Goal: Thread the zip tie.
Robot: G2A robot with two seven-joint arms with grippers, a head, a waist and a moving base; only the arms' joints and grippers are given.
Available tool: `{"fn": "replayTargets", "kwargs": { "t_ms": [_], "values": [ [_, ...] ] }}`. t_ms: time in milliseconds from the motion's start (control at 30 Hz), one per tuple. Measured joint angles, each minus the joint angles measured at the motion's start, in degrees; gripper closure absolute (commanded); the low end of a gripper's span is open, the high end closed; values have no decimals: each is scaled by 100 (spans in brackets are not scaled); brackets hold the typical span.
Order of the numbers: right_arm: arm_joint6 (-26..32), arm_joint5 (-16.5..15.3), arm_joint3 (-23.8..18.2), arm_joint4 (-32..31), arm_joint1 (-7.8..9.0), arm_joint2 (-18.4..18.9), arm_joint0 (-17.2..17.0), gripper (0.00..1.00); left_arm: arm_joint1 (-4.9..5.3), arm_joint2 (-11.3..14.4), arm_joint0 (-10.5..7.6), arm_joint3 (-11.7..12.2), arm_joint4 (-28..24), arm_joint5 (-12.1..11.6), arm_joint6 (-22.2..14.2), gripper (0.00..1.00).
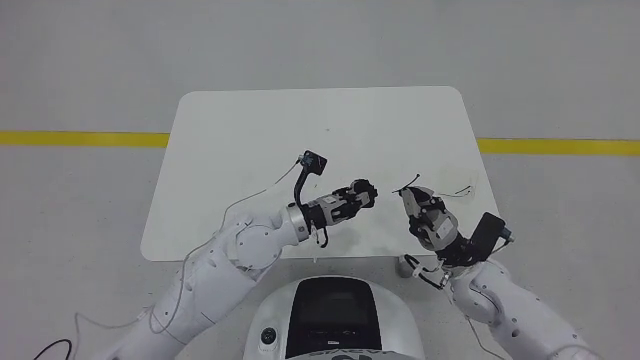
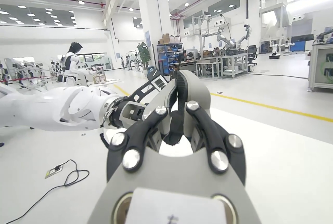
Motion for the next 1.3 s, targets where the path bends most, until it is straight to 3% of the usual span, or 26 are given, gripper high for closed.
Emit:
{"fn": "replayTargets", "kwargs": {
  "t_ms": [200,333,600,1000,1300],
  "values": [
    [4,3,4,5,1,-1,-1,100,-1,-2,4,-1,10,5,10,100],
    [86,-43,53,-33,-21,-6,43,100,-7,3,64,-60,61,1,244,100],
    [-325,-51,323,38,24,-521,342,100,79,-73,237,-316,285,0,331,100],
    [-828,-51,645,240,219,-1285,909,100,186,-137,379,-479,235,0,293,100],
    [-794,15,662,224,219,-1311,964,100,196,-131,378,-486,224,0,278,100]
  ]
}}
